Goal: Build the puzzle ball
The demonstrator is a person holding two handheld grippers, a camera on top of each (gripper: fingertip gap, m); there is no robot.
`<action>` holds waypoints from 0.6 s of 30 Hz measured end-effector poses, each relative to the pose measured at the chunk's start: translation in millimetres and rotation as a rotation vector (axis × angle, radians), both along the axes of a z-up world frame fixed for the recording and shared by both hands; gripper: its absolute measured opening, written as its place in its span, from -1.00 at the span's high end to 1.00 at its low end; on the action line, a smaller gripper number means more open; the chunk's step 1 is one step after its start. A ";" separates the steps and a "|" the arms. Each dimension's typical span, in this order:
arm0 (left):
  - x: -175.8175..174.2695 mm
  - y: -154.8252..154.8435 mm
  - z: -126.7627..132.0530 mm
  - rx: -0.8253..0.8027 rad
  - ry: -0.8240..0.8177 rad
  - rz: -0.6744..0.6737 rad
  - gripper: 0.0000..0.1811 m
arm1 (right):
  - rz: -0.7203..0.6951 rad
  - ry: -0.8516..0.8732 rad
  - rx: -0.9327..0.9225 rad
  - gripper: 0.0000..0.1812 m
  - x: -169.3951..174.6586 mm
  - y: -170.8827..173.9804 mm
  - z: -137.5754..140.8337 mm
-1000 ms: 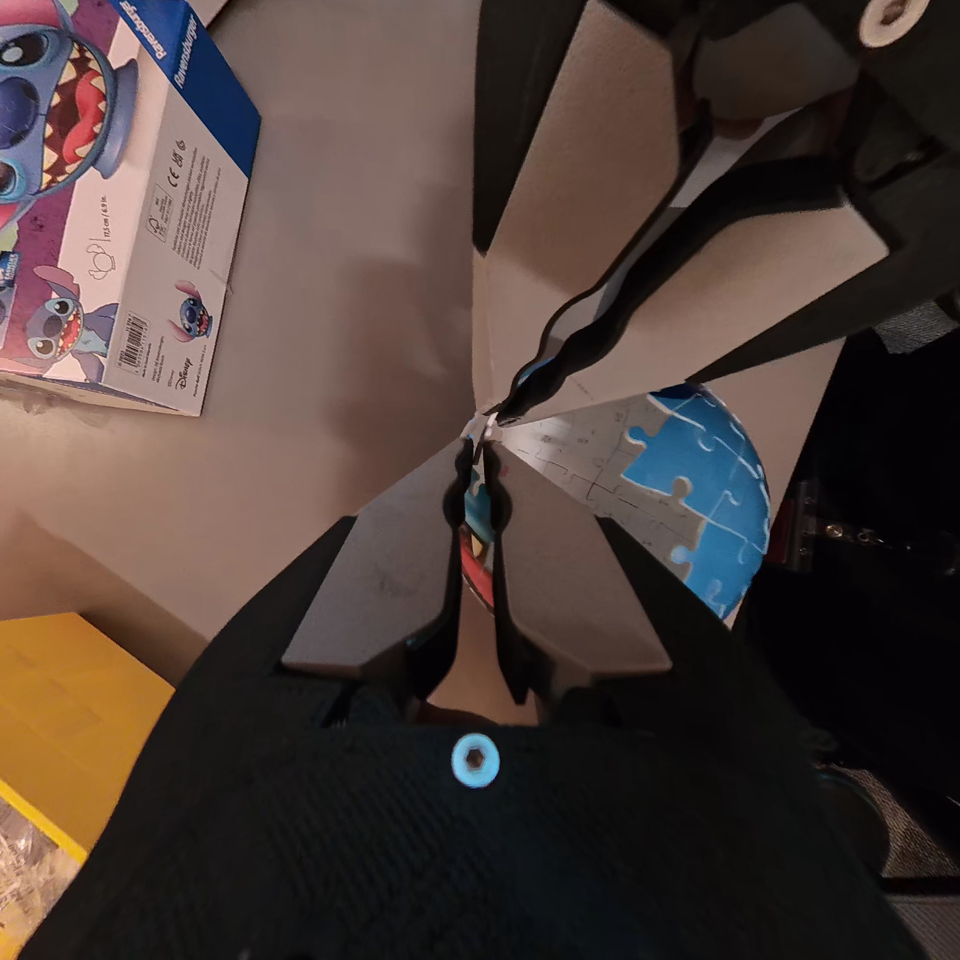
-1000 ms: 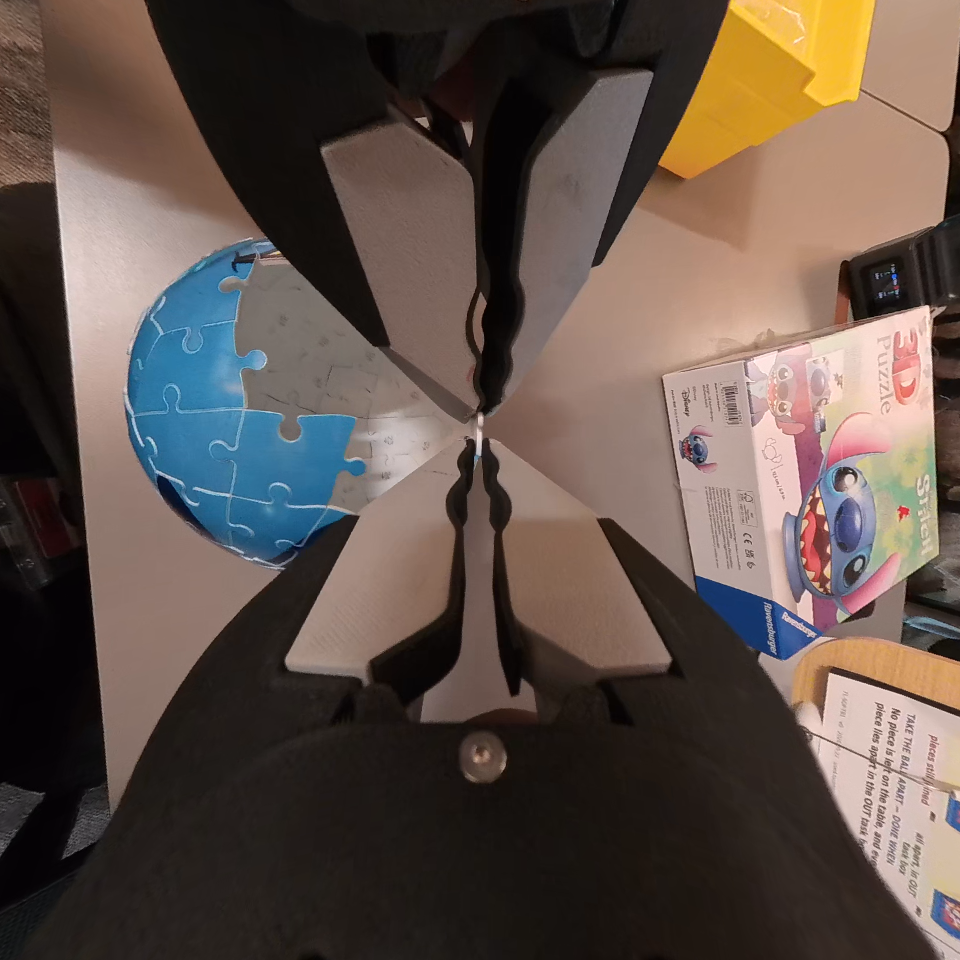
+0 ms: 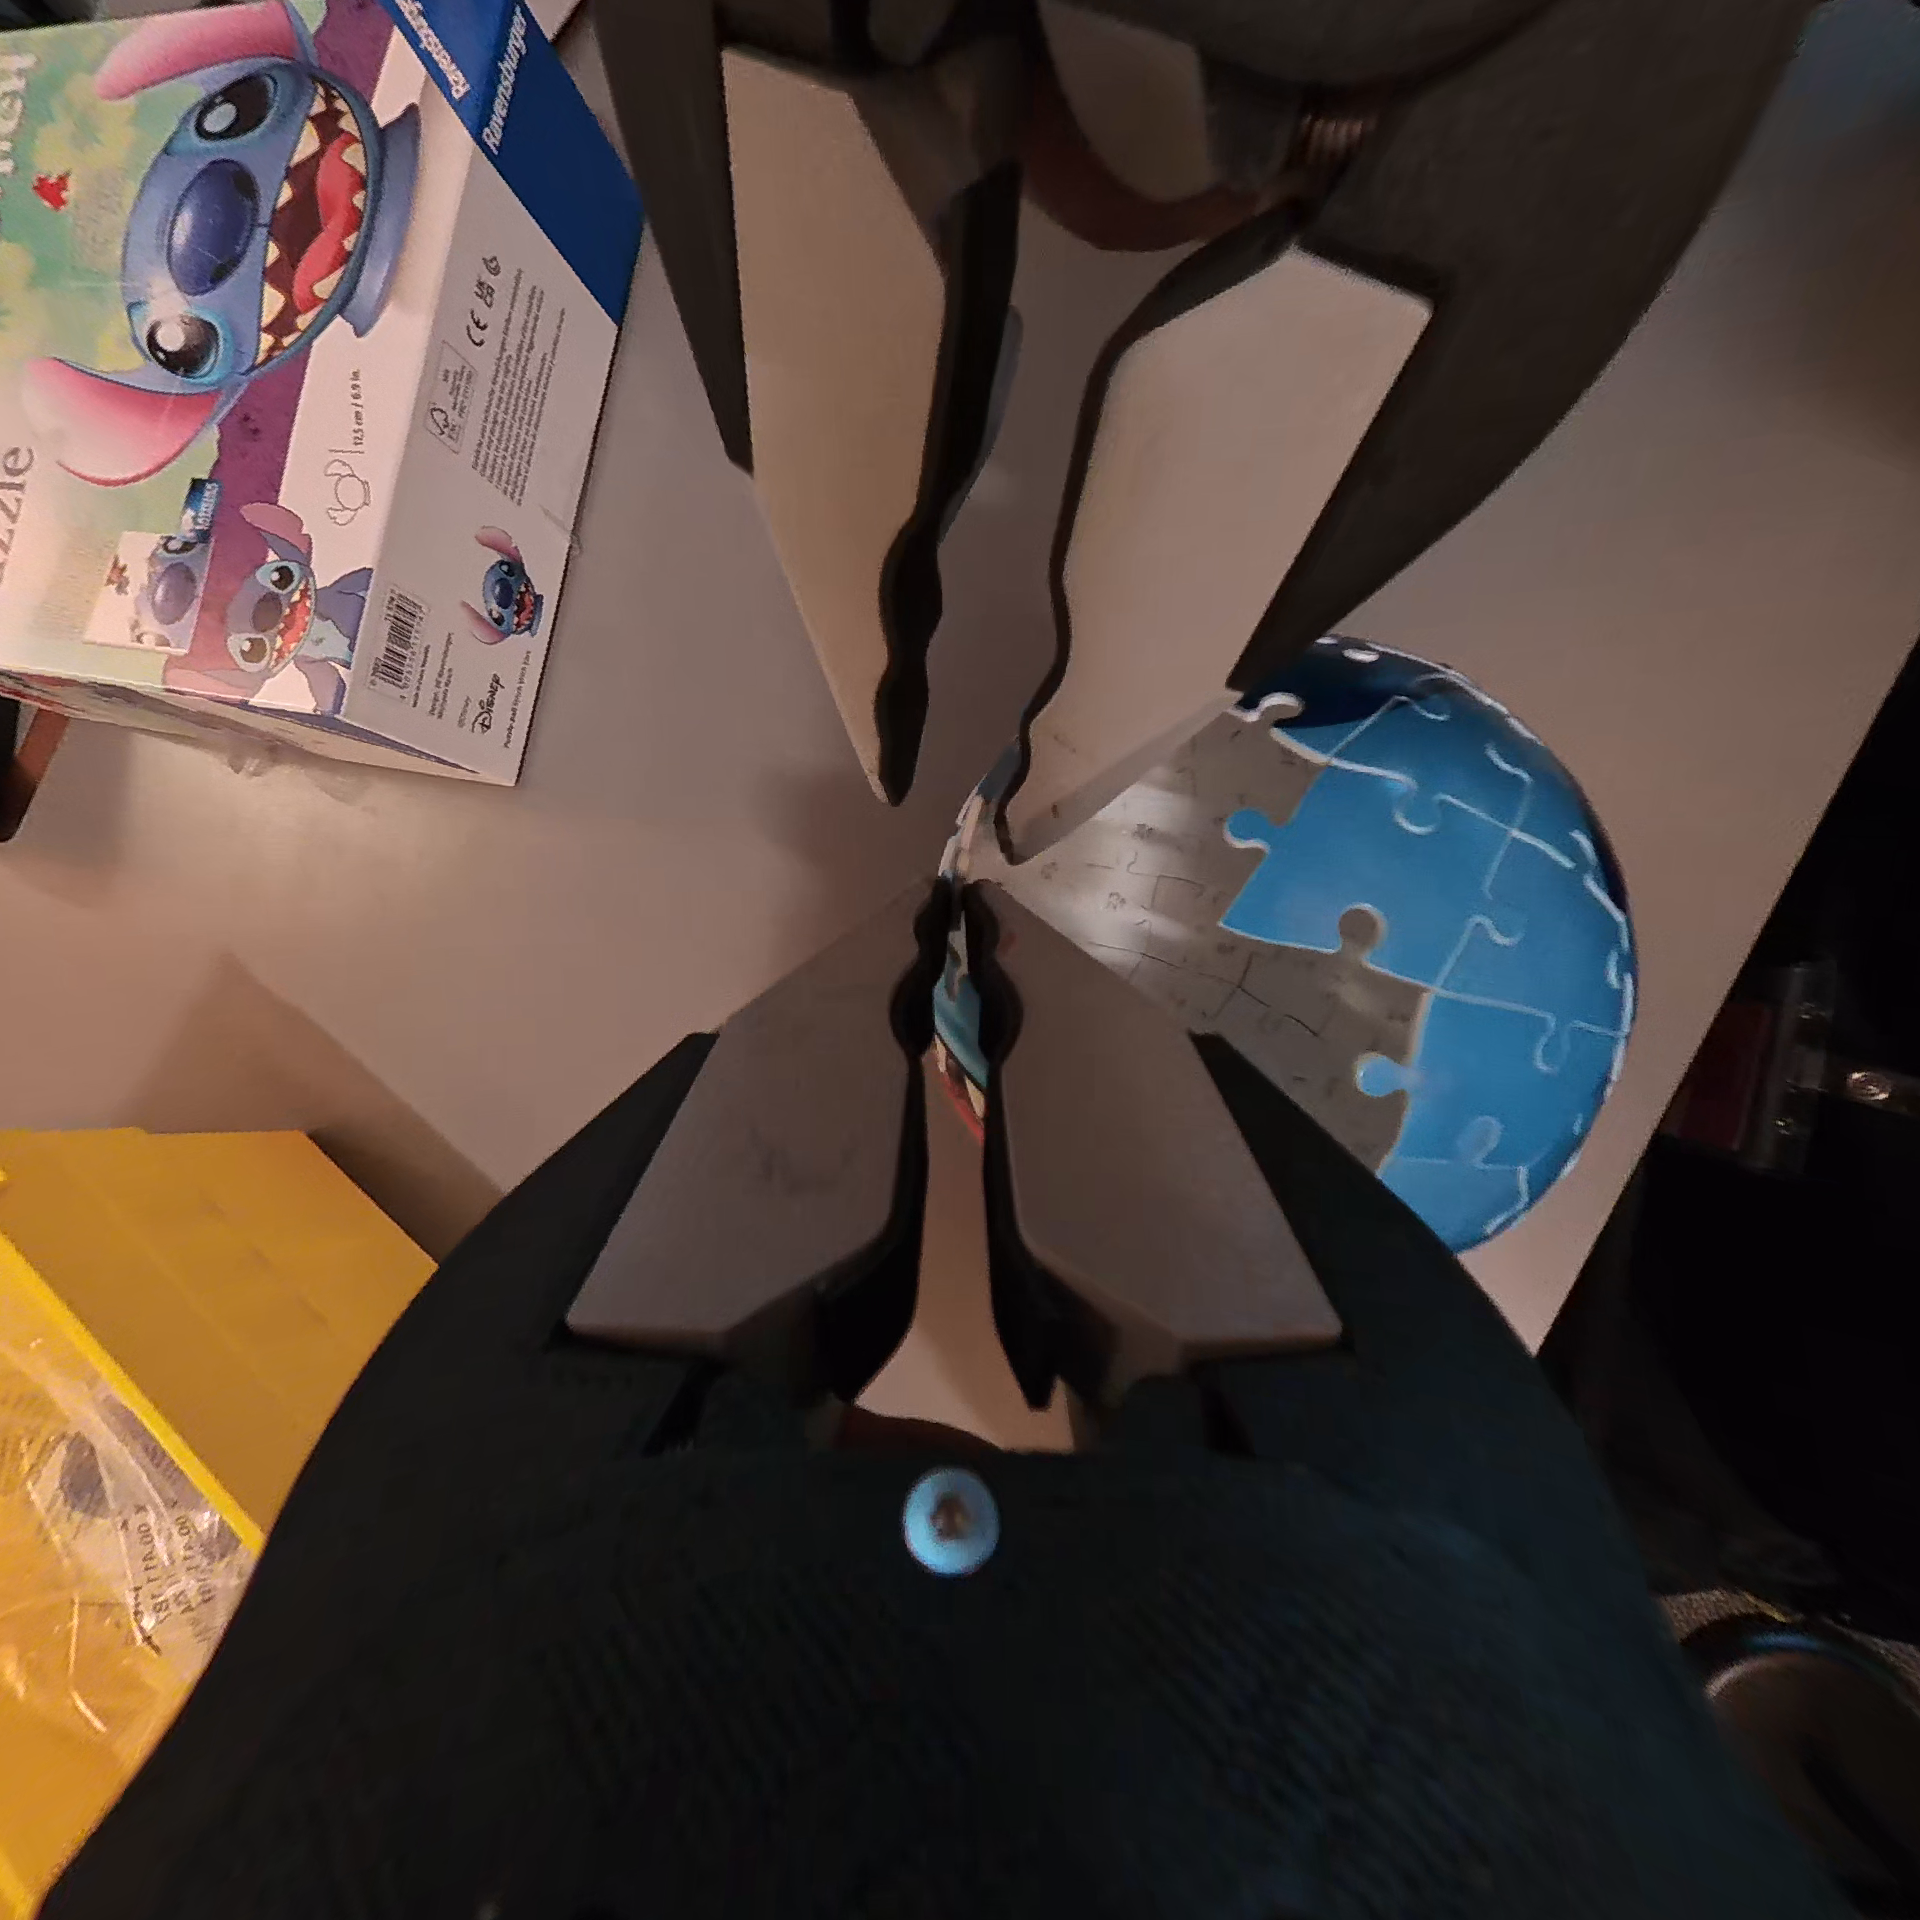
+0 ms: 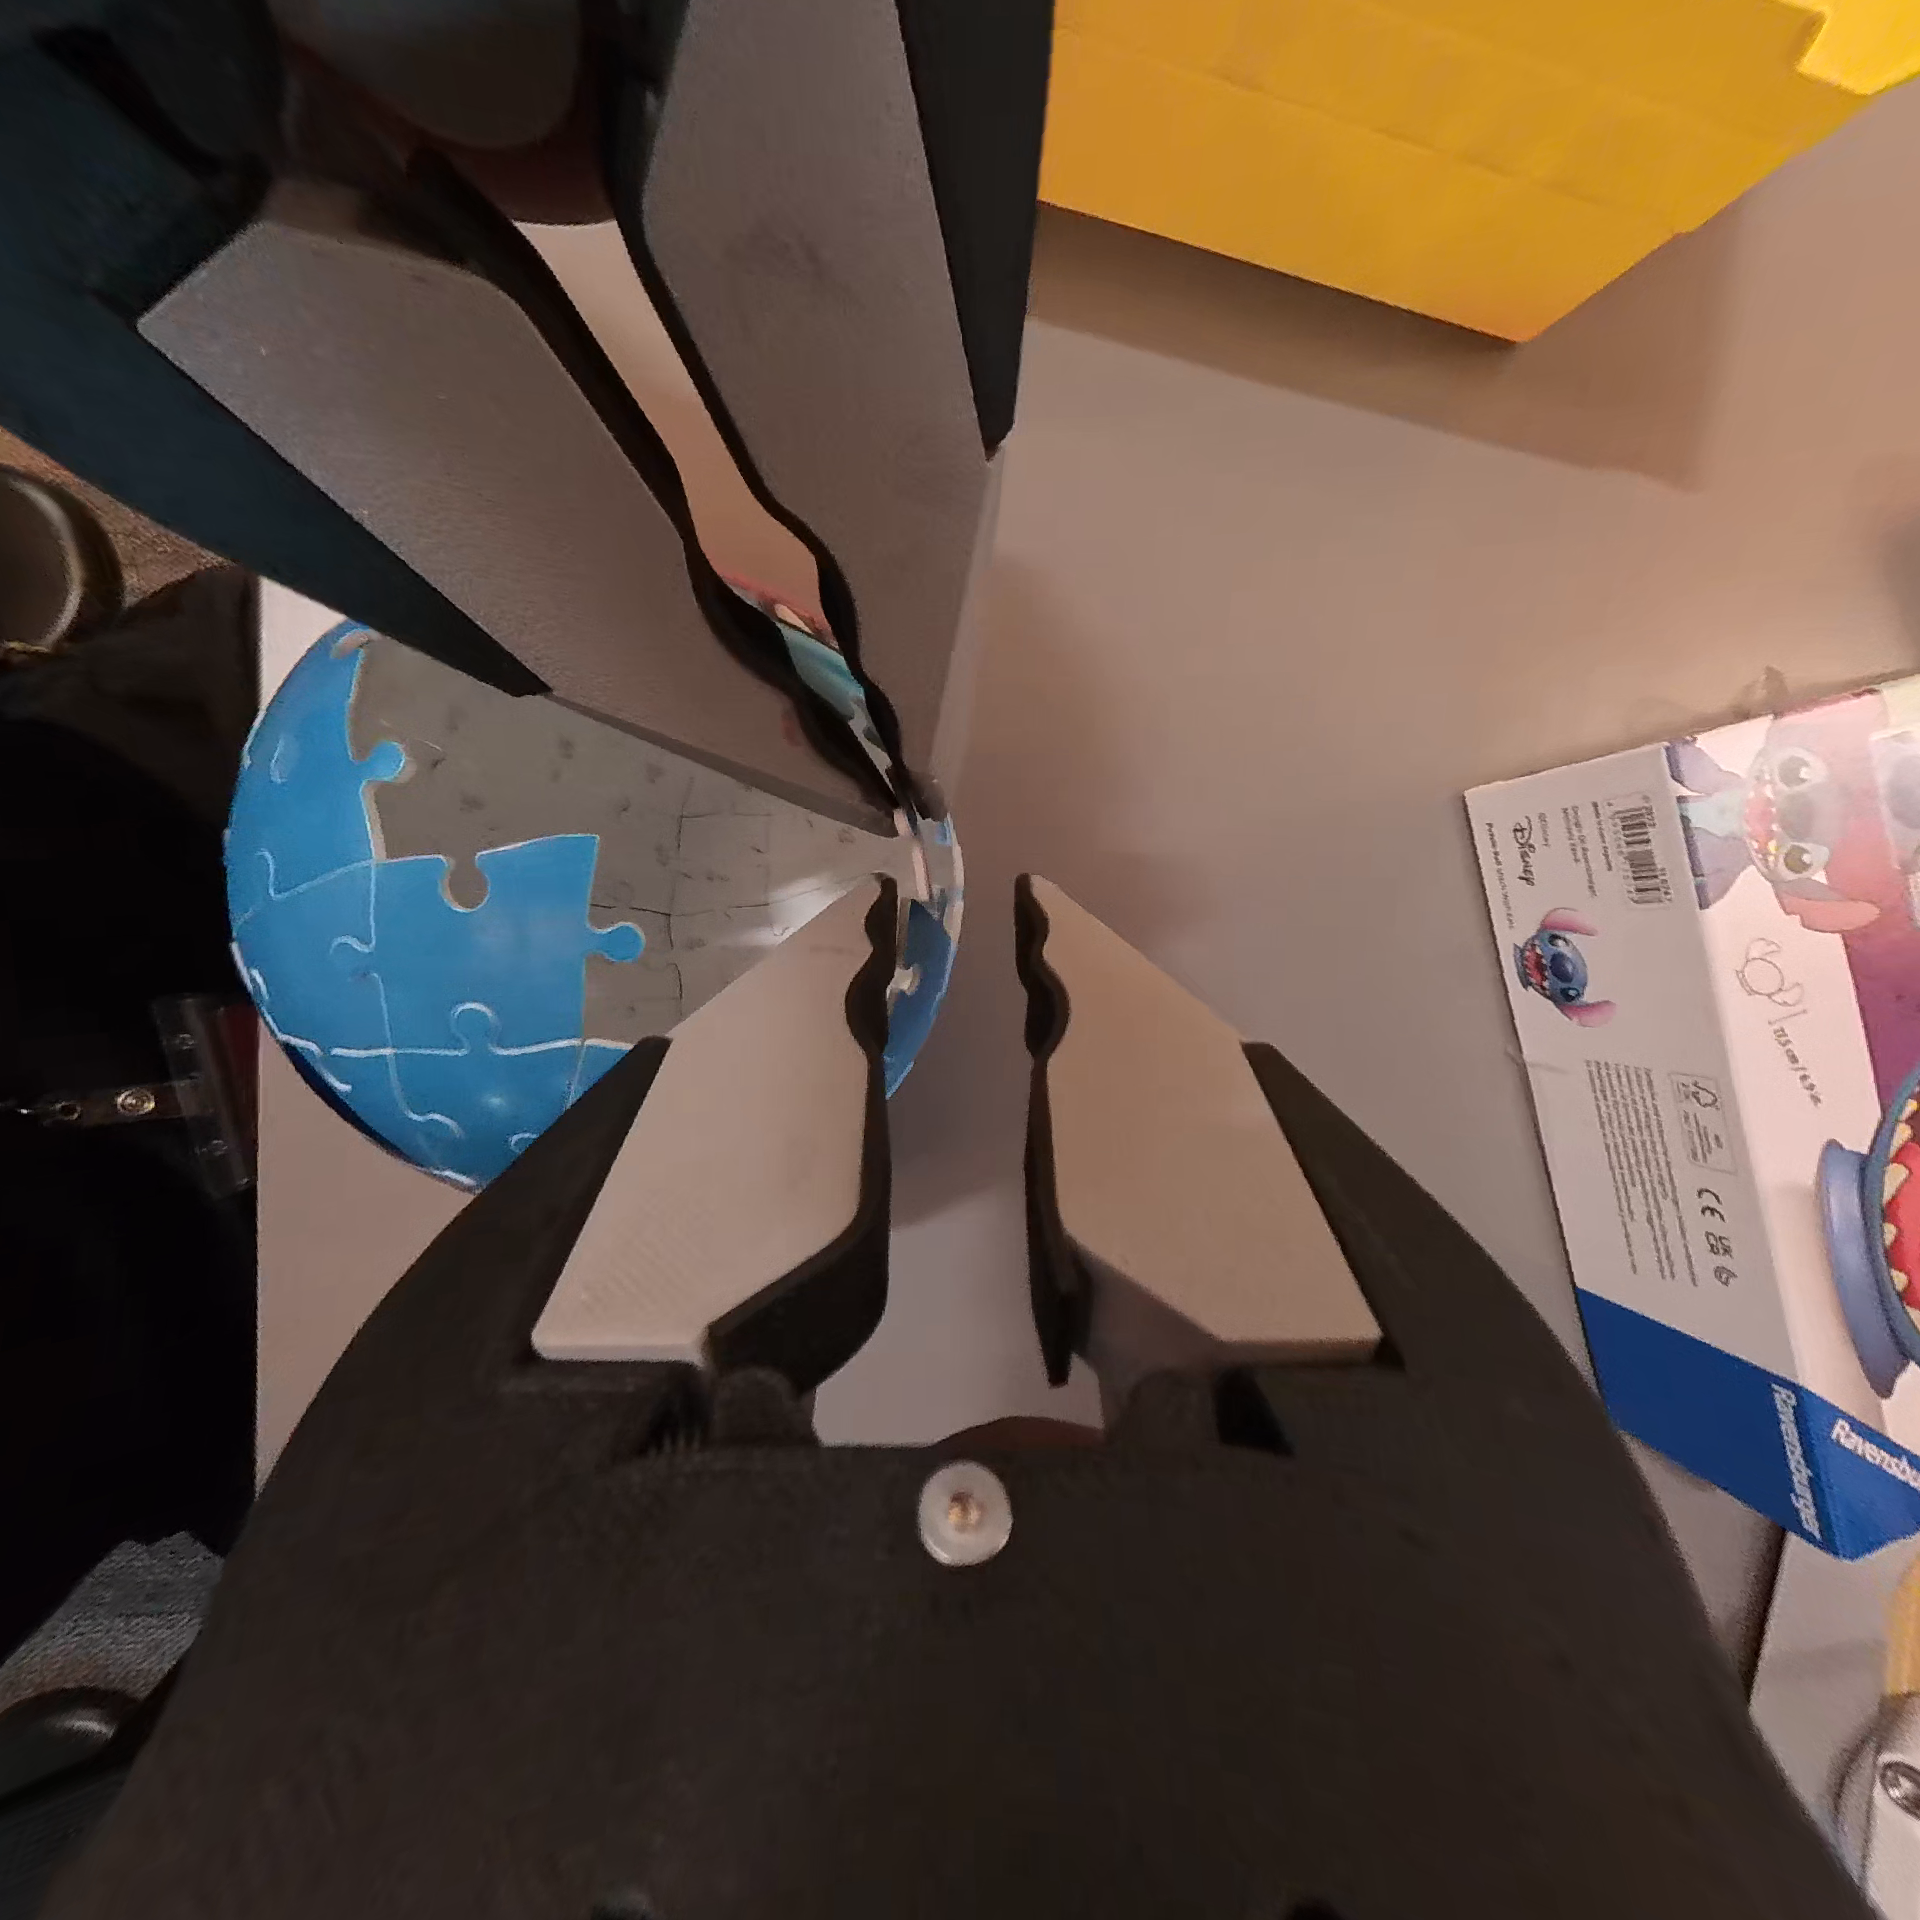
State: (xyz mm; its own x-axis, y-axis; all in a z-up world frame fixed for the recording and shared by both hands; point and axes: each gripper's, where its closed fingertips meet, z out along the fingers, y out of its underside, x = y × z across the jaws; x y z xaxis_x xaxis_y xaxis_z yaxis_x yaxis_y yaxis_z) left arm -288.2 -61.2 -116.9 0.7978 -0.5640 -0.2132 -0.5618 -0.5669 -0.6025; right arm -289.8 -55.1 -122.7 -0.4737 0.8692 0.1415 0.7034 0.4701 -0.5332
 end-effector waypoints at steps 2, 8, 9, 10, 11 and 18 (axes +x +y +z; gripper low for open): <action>-0.2 0.2 -0.9 -0.001 -0.006 0.005 1.00 | 0.016 -0.007 -0.008 0.81 -0.5 -1.2 -1.5; -0.7 1.1 -2.3 0.004 -0.001 0.015 1.00 | 0.054 -0.017 -0.023 0.94 0.7 -4.1 -4.0; -1.0 1.4 -2.4 0.005 -0.002 0.017 0.99 | 0.051 -0.016 -0.022 0.95 0.5 -3.8 -4.0; -1.2 1.5 -2.6 0.004 -0.004 0.019 1.00 | 0.048 -0.016 -0.022 0.95 0.1 -3.4 -4.2; -1.6 1.5 -2.9 0.002 -0.006 0.021 1.00 | 0.044 -0.018 -0.024 0.95 -0.2 -3.1 -4.5; -4.0 2.2 7.0 0.023 -0.052 0.030 0.92 | 0.031 -0.035 -0.030 0.96 -1.6 -0.3 -6.8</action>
